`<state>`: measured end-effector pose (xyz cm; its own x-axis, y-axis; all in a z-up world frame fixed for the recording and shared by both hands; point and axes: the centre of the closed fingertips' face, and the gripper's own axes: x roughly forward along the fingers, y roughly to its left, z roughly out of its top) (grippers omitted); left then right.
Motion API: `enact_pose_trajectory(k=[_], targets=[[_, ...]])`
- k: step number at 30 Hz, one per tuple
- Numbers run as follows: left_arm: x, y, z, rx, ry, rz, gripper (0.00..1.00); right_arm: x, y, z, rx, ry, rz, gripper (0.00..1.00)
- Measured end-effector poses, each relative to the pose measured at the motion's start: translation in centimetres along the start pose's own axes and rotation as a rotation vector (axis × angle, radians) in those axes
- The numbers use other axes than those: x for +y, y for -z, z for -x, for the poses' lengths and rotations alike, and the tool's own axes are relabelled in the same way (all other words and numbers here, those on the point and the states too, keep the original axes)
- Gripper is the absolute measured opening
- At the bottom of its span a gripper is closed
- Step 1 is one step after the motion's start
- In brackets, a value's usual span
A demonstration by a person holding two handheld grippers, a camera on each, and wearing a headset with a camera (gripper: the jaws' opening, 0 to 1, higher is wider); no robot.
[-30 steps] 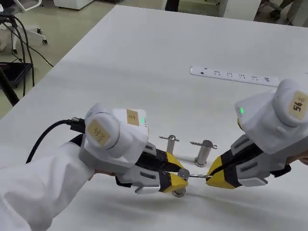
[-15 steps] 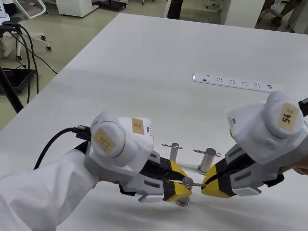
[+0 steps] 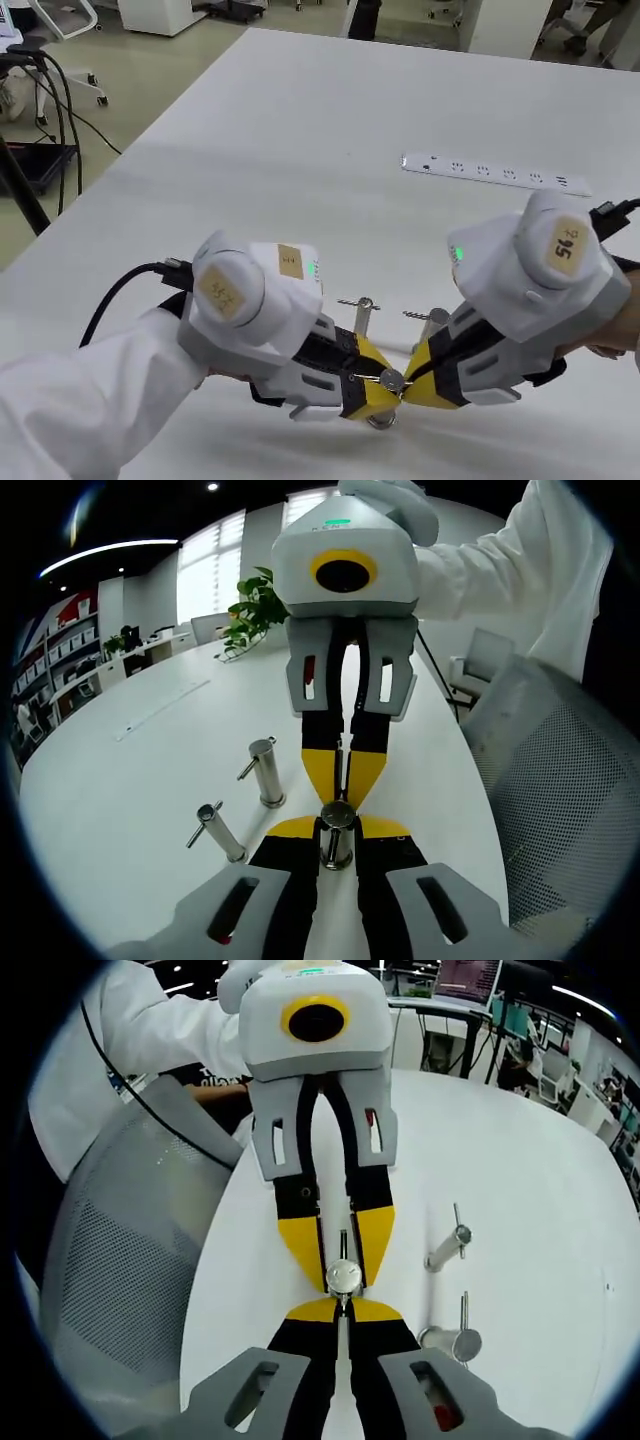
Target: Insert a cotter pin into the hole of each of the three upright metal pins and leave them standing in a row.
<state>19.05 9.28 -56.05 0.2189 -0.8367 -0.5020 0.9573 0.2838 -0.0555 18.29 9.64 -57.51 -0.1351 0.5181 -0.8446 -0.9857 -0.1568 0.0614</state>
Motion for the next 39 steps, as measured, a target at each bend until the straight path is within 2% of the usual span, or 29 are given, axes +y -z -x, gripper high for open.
enact_pose_trajectory(k=[6, 10, 13, 21, 25, 29, 39], targets=[[0.0, 0.0, 0.0, 0.001, 0.002, 0.002, 0.10, 0.1, 0.0, 0.0, -0.001, 0.000, 0.005, 0.00], [0.0, 0.0, 0.0, 0.000, 0.002, 0.006, 0.10, 0.1, -0.1, 0.1, -0.007, 0.007, 0.052, 0.00], [-0.1, 0.0, 0.1, 0.002, 0.002, 0.006, 0.10, -0.1, -0.2, 0.1, -0.021, 0.020, 0.058, 0.00], [-0.1, 0.0, 0.1, 0.001, 0.003, 0.007, 0.10, -0.9, -0.1, 0.8, -0.044, 0.069, 0.033, 0.18], [-0.1, 0.0, 0.1, 0.003, 0.003, 0.006, 0.10, -1.0, 0.3, 1.3, -0.046, 0.081, 0.021, 0.22], [-0.2, 0.1, 0.1, 0.002, 0.002, 0.006, 0.10, -0.8, 0.8, 1.7, -0.034, 0.080, 0.020, 0.20], [-0.3, 0.2, 0.3, 0.004, -0.001, 0.006, 0.10, -0.4, 1.1, 2.2, -0.044, 0.085, -0.020, 0.07]])
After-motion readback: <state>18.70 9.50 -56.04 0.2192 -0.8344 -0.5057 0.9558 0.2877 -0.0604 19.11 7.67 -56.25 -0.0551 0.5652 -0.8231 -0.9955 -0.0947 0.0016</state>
